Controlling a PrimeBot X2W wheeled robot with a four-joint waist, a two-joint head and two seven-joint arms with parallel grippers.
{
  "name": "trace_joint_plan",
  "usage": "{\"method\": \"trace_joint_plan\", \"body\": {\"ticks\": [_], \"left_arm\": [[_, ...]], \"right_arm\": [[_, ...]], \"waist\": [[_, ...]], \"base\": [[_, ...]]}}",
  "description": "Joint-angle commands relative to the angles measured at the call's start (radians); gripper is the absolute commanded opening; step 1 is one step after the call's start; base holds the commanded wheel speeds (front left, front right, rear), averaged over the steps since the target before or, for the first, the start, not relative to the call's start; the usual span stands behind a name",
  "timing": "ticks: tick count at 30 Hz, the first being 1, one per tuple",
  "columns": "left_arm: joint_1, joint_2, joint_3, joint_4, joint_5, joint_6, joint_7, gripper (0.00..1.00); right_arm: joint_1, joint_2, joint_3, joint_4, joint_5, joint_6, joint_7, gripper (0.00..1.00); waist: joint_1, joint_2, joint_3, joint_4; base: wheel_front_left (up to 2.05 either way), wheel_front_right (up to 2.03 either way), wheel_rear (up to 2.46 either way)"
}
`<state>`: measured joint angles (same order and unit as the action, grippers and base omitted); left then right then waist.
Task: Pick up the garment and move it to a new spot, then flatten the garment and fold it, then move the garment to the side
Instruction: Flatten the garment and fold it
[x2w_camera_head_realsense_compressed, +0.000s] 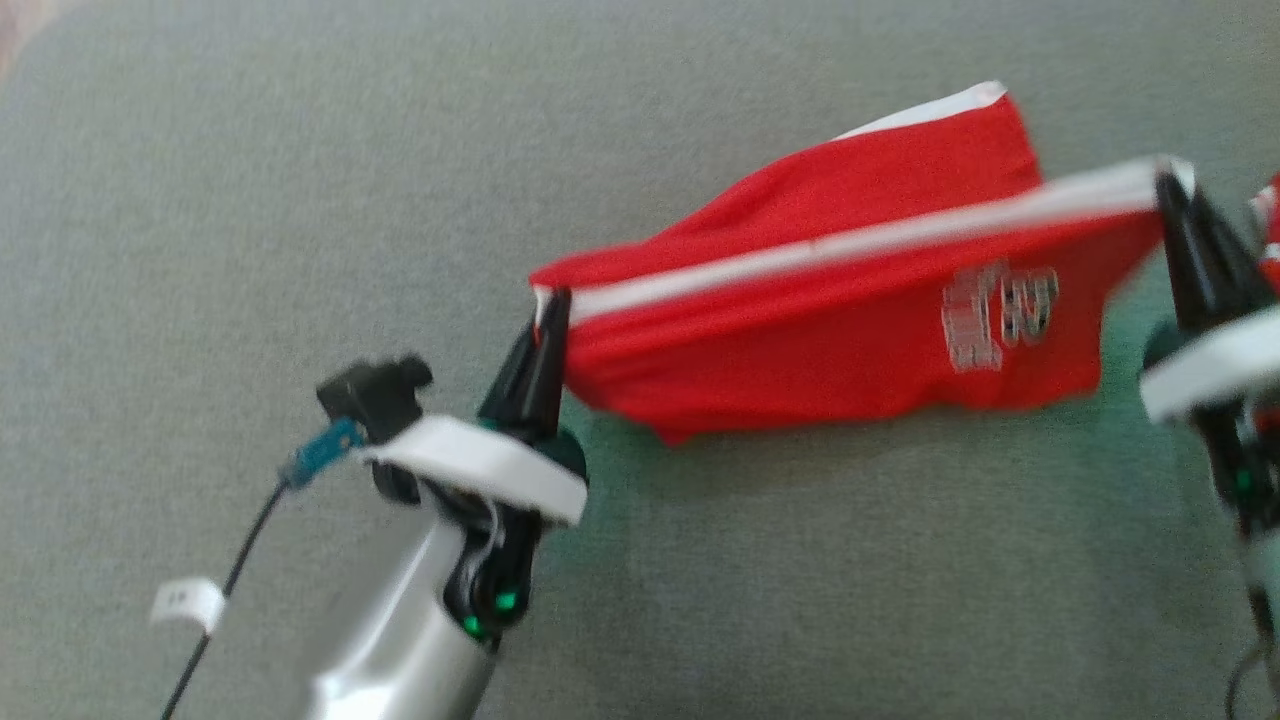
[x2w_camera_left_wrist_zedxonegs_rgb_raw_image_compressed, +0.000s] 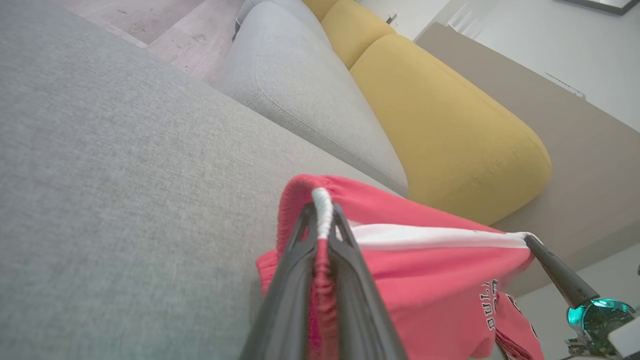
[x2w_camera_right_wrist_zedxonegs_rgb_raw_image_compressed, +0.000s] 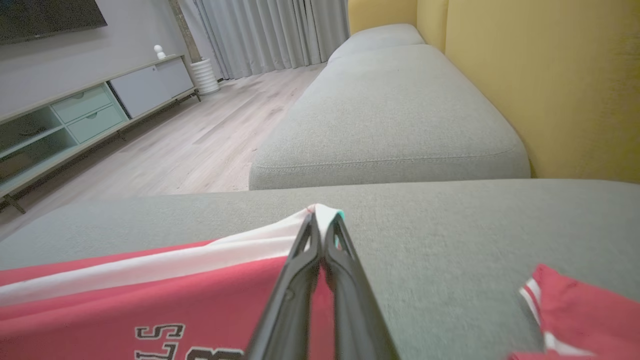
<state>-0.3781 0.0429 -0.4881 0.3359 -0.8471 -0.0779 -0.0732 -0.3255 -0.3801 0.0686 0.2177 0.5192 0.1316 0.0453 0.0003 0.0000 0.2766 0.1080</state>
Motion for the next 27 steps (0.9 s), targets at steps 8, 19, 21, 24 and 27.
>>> {"method": "trace_joint_plan", "body": {"ticks": [8, 19, 21, 24, 27], "left_arm": [[-0.195, 0.008, -0.057, 0.118, -0.147, 0.022, -0.078, 0.00], [-0.336, 0.007, -0.160, 0.303, -0.173, 0.015, -0.168, 1.00], [-0.338, 0.007, -0.168, 0.321, -0.153, 0.019, -0.179, 1.00], [-0.324, 0.008, -0.165, 0.332, -0.084, 0.054, -0.187, 1.00], [-0.278, 0.019, -0.104, 0.246, 0.058, 0.117, -0.188, 1.00]], "right_arm": [[-0.284, -0.069, 0.155, 0.202, 0.013, -0.001, -0.051, 0.00], [-0.472, -0.050, 0.349, 0.427, 0.068, -0.001, -0.182, 1.00], [-0.471, -0.048, 0.369, 0.440, 0.089, -0.001, -0.220, 1.00], [-0.436, -0.055, 0.391, 0.437, 0.122, -0.001, -0.258, 1.00], [-0.366, -0.062, 0.411, 0.425, 0.175, -0.001, -0.255, 1.00]], "waist": [[-0.0003, 0.0000, 0.085, 0.046], [-0.0003, 0.0000, 0.113, 0.035], [-0.0003, 0.0000, 0.105, 0.030], [-0.0003, 0.0000, 0.085, 0.023], [-0.0003, 0.0000, 0.069, 0.014]], "base": [[0.00, 0.00, 0.00], [0.00, 0.00, 0.00], [0.00, 0.00, 0.00], [0.00, 0.00, 0.00], [0.00, 0.00, 0.00]]}}
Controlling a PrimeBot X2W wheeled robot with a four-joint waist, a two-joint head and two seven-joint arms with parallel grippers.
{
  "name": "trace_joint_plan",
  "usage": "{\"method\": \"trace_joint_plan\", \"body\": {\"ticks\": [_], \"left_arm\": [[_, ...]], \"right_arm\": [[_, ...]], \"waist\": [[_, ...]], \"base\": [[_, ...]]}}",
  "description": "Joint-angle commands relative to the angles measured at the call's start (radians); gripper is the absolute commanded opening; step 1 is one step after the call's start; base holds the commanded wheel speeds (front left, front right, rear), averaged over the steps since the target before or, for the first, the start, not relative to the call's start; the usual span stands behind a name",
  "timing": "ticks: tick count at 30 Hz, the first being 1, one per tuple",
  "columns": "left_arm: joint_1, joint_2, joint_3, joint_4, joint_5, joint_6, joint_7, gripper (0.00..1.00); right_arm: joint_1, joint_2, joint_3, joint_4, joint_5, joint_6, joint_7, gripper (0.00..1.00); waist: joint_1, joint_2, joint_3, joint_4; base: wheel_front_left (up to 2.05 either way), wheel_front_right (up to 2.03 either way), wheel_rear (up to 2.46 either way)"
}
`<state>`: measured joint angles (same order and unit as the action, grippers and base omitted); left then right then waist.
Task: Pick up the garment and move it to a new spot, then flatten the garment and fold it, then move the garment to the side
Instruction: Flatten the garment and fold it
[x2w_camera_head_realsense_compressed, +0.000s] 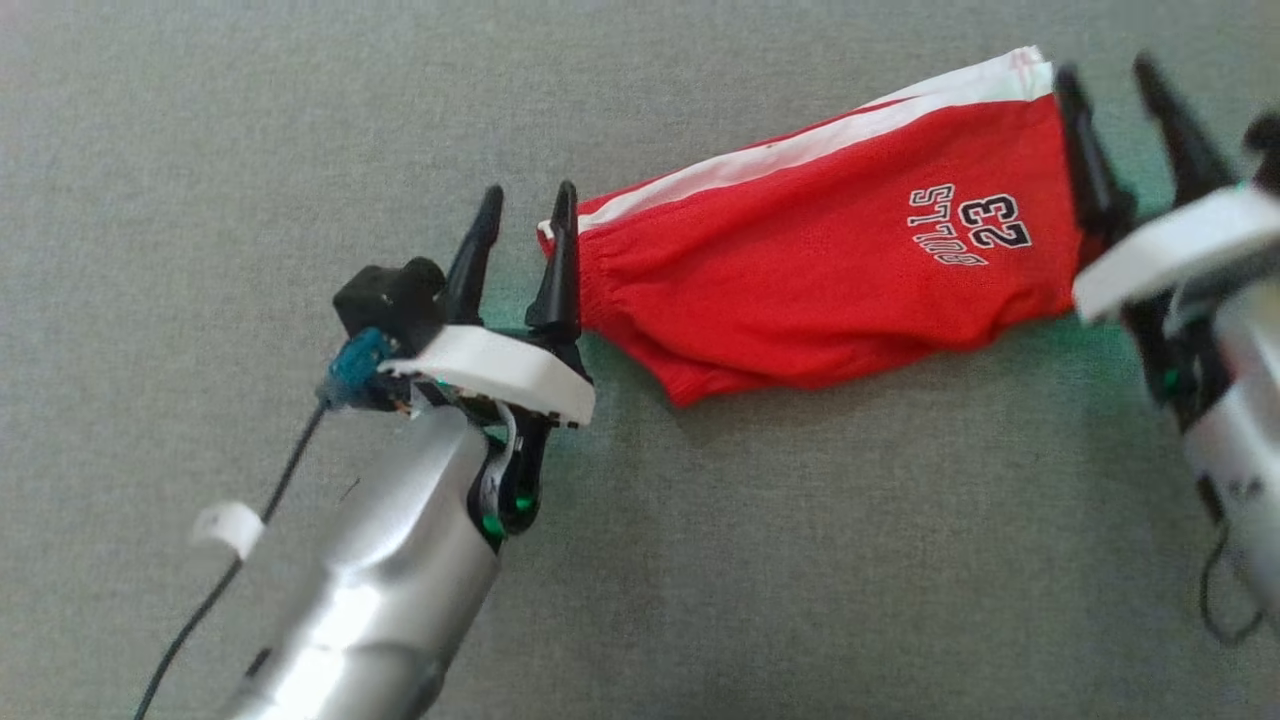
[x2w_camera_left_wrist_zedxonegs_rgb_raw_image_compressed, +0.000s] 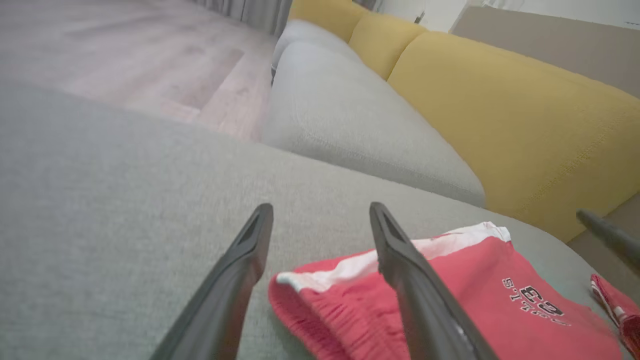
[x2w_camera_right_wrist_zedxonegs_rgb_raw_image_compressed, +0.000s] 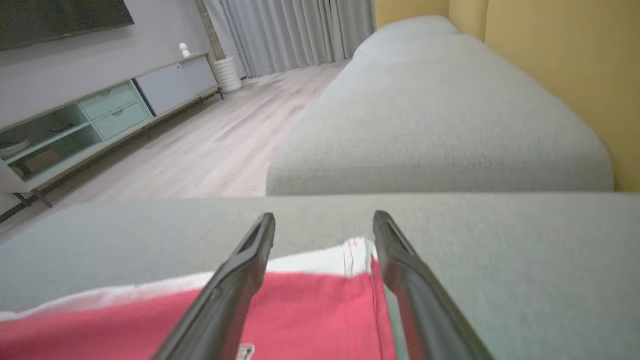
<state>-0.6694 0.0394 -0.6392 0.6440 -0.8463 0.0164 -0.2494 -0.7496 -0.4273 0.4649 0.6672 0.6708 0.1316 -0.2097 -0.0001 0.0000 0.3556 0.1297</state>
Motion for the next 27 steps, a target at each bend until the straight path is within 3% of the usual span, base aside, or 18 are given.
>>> {"method": "trace_joint_plan", "body": {"ticks": [1, 5, 8, 12, 20, 21, 22, 23, 27], "left_arm": [[0.042, 0.025, 0.067, -0.104, 0.113, 0.045, -0.012, 1.00], [0.178, 0.028, 0.144, -0.290, 0.326, 0.123, -0.012, 1.00], [0.283, 0.021, 0.209, -0.411, 0.410, 0.152, -0.012, 1.00], [0.388, 0.014, 0.261, -0.510, 0.488, 0.168, -0.012, 1.00], [0.481, 0.011, 0.243, -0.570, 0.543, 0.181, -0.012, 1.00], [0.487, 0.011, 0.240, -0.574, 0.547, 0.185, -0.012, 1.00], [0.492, 0.011, 0.239, -0.576, 0.552, 0.189, -0.012, 1.00], [0.496, 0.011, 0.240, -0.577, 0.557, 0.192, -0.012, 1.00], [0.513, 0.011, 0.261, -0.577, 0.579, 0.200, -0.012, 1.00]], "right_arm": [[0.080, -0.020, 0.020, -0.026, 0.035, -0.001, 0.007, 1.00], [0.129, -0.032, -0.007, 0.019, 0.051, -0.001, 0.028, 1.00], [0.120, -0.016, -0.057, 0.086, 0.052, -0.001, 0.046, 1.00], [0.076, 0.005, -0.101, 0.192, 0.026, -0.001, 0.068, 1.00], [0.039, 0.039, -0.106, 0.347, -0.004, -0.001, 0.114, 1.00], [0.040, 0.045, -0.099, 0.356, -0.003, -0.001, 0.120, 0.52], [0.043, 0.052, -0.094, 0.362, 0.001, -0.001, 0.124, 0.11], [0.046, 0.059, -0.086, 0.365, 0.004, -0.001, 0.128, 0.00], [0.055, 0.064, -0.075, 0.371, 0.018, -0.001, 0.098, 0.00]], "waist": [[0.0001, 0.0000, -0.013, -0.009], [0.0001, 0.0000, -0.018, -0.001], [0.0001, 0.0000, -0.014, 0.022], [0.0001, 0.0000, -0.006, 0.066], [0.0001, 0.0000, -0.013, 0.134], [0.0001, 0.0000, -0.016, 0.138], [0.0001, 0.0000, -0.019, 0.139], [0.0001, 0.0000, -0.024, 0.139], [0.0001, 0.0000, -0.057, 0.107]], "base": [[0.00, 0.00, 0.00], [0.00, 0.00, 0.00], [0.00, 0.00, 0.00], [0.00, 0.00, 0.00], [0.00, 0.00, 0.00], [0.00, 0.00, 0.00], [0.00, 0.00, 0.00], [0.00, 0.00, 0.00], [0.00, 0.00, 0.00]]}}
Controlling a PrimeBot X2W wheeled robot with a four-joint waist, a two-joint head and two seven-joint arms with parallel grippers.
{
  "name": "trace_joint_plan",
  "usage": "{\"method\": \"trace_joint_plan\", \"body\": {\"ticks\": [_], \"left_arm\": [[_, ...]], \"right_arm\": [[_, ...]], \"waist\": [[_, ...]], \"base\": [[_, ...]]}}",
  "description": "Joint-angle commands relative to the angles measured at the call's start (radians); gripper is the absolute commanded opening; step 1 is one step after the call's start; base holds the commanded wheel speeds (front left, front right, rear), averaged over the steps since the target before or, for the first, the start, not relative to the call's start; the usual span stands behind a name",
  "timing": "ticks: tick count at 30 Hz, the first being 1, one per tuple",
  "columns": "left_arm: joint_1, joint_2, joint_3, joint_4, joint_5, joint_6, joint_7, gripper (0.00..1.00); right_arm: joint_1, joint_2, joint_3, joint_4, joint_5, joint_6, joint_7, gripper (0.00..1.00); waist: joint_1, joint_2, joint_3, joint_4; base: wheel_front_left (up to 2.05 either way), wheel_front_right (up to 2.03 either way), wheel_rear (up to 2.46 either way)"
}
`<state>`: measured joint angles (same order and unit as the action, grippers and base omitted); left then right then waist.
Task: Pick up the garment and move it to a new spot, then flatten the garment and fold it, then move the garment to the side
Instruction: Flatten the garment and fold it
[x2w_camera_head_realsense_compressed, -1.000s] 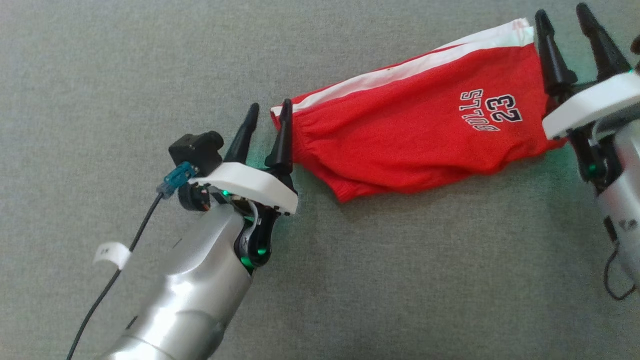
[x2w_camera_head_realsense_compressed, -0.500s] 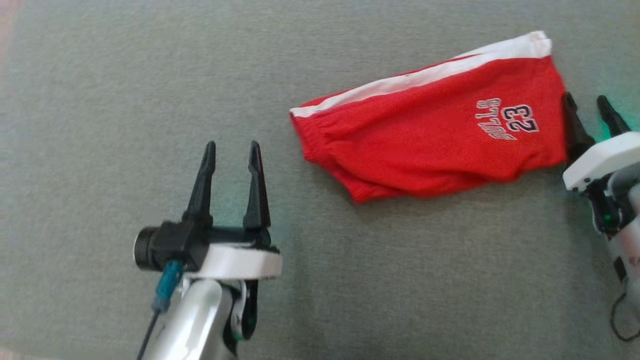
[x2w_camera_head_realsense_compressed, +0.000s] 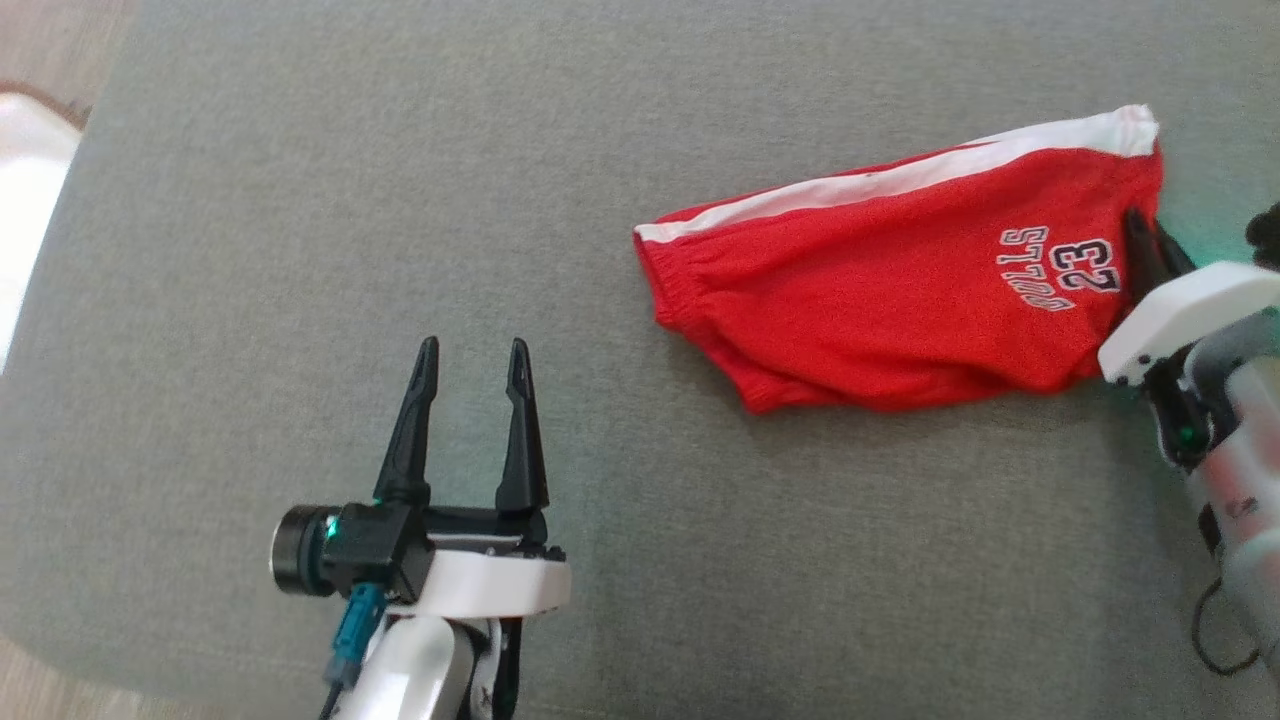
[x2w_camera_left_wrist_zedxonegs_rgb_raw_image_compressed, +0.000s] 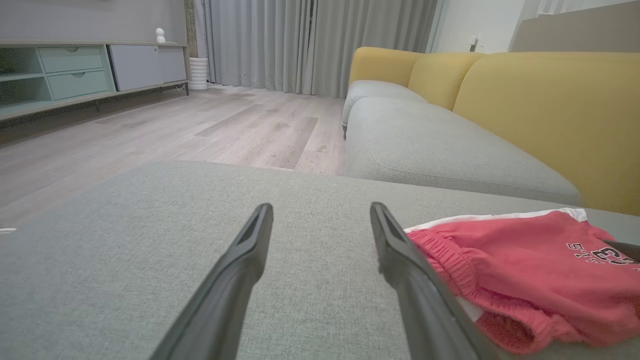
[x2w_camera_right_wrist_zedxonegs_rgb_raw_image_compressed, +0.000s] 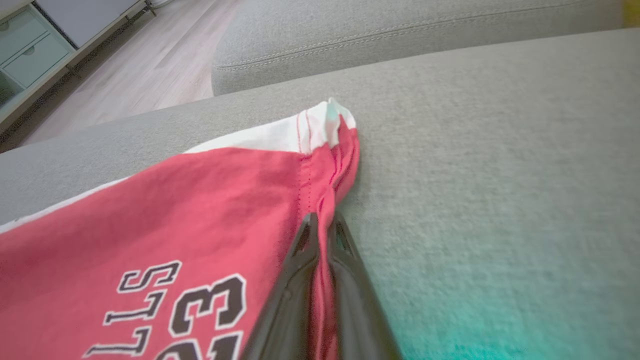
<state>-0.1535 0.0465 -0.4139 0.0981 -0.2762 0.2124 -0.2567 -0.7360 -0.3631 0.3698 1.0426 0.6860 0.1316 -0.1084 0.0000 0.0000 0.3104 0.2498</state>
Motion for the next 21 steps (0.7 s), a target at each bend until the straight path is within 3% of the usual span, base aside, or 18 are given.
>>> {"method": "trace_joint_plan", "body": {"ticks": [1, 12, 16, 21], "left_arm": [[0.000, 0.004, 0.041, -0.030, 0.015, 0.002, -0.005, 1.00], [0.040, 0.004, 0.077, 0.001, 0.035, -0.032, -0.005, 1.00], [0.045, 0.004, 0.069, 0.021, 0.026, -0.037, -0.005, 1.00], [0.054, 0.004, 0.060, 0.044, 0.017, -0.041, -0.005, 1.00]], "right_arm": [[0.041, -0.002, 0.017, 0.000, 0.004, -0.001, -0.015, 0.00], [0.050, -0.072, -0.002, 0.018, 0.015, -0.001, -0.057, 0.00], [0.027, -0.051, 0.000, -0.020, 0.017, -0.001, -0.075, 0.00], [0.005, 0.023, 0.030, -0.126, 0.014, -0.001, -0.083, 0.00]], "waist": [[0.0000, 0.0000, -0.019, -0.022], [0.0000, 0.0000, -0.088, -0.128], [0.0000, 0.0000, -0.112, -0.135], [0.0000, 0.0000, -0.140, -0.130]], "base": [[0.00, 0.00, 0.00], [0.00, 0.00, 0.00], [0.00, 0.00, 0.00], [0.00, 0.00, 0.00]]}}
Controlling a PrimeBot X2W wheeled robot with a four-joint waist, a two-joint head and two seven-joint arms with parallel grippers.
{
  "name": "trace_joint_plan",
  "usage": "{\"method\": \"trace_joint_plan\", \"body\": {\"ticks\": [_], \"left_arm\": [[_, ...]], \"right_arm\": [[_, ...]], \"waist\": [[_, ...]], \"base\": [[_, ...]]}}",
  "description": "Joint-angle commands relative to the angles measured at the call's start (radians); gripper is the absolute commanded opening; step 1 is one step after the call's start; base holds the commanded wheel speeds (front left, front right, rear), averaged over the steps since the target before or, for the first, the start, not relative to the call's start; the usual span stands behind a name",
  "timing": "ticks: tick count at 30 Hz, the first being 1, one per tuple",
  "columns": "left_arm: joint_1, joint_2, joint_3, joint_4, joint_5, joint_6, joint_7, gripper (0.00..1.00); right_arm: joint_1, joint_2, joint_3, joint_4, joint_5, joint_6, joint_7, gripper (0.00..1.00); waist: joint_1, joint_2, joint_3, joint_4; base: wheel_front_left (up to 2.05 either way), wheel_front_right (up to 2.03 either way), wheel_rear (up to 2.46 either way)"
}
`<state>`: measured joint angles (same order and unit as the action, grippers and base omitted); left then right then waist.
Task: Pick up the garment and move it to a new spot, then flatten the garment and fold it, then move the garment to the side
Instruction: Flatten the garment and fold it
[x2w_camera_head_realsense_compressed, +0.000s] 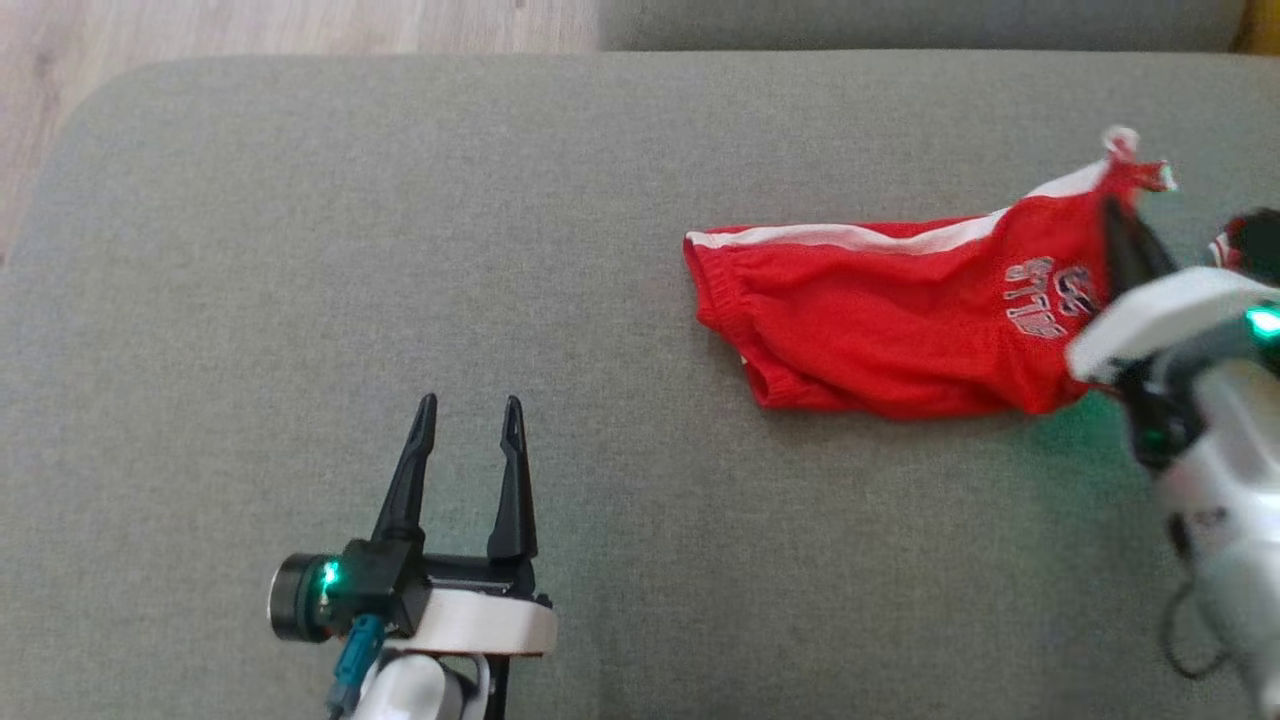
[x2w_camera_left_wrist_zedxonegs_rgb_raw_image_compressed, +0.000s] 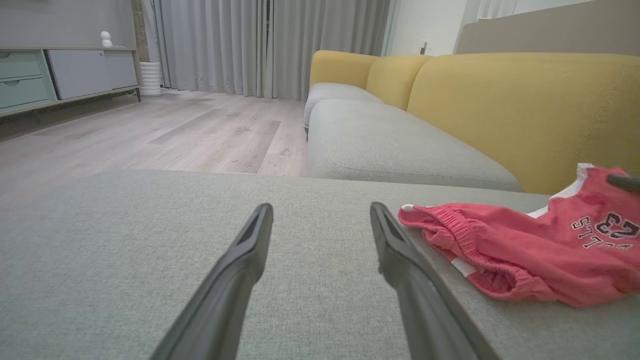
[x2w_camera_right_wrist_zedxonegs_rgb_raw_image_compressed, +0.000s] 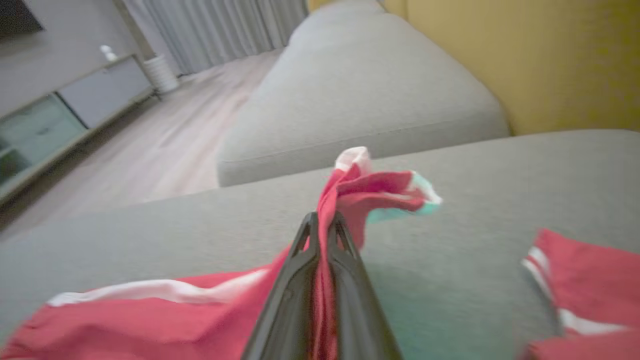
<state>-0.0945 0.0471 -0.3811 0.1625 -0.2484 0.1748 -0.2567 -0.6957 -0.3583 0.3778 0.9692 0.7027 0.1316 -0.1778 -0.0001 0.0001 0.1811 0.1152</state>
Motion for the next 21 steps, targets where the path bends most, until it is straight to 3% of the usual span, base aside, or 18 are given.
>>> {"method": "trace_joint_plan", "body": {"ticks": [1, 6, 11, 12, 13, 14, 17, 21], "left_arm": [[-0.002, 0.003, 0.026, -0.015, -0.012, -0.004, -0.005, 1.00], [0.011, 0.003, 0.026, 0.000, -0.017, -0.007, -0.005, 1.00], [0.018, 0.003, 0.025, 0.011, -0.026, -0.005, -0.005, 1.00], [0.019, 0.003, 0.023, 0.013, -0.030, -0.004, -0.005, 1.00], [0.019, 0.003, 0.020, 0.014, -0.035, -0.002, -0.005, 1.00], [0.019, 0.003, 0.017, 0.015, -0.039, 0.000, -0.005, 1.00], [0.022, 0.003, 0.015, 0.012, -0.051, 0.007, -0.005, 1.00], [0.040, 0.003, 0.028, 0.007, -0.064, 0.016, -0.005, 1.00]], "right_arm": [[-0.036, 0.037, 0.032, -0.077, -0.008, -0.001, -0.013, 0.00], [-0.011, 0.150, 0.085, -0.189, -0.022, -0.001, 0.029, 0.00], [0.023, 0.240, 0.114, -0.211, -0.053, -0.001, 0.066, 0.00], [0.034, 0.256, 0.122, -0.213, -0.063, -0.001, 0.073, 0.22], [0.046, 0.269, 0.127, -0.218, -0.069, -0.001, 0.075, 0.85], [0.058, 0.279, 0.127, -0.226, -0.071, -0.001, 0.075, 1.00], [0.088, 0.286, 0.113, -0.274, -0.095, -0.001, 0.043, 1.00], [0.149, 0.229, 0.039, -0.367, -0.134, -0.001, -0.019, 1.00]], "waist": [[0.0001, -0.0001, -0.016, 0.008], [0.0001, -0.0001, -0.034, 0.030], [0.0001, -0.0001, -0.040, 0.049], [0.0001, -0.0001, -0.040, 0.055], [0.0001, -0.0001, -0.041, 0.059], [0.0001, -0.0001, -0.041, 0.062], [0.0001, -0.0001, -0.045, 0.066], [0.0001, -0.0001, -0.070, 0.052]], "base": [[0.00, 0.00, 0.00], [0.00, 0.00, 0.00], [0.00, 0.00, 0.00], [0.00, 0.00, 0.00], [0.00, 0.00, 0.00], [0.00, 0.00, 0.00], [0.00, 0.00, 0.00], [0.00, 0.00, 0.00]]}}
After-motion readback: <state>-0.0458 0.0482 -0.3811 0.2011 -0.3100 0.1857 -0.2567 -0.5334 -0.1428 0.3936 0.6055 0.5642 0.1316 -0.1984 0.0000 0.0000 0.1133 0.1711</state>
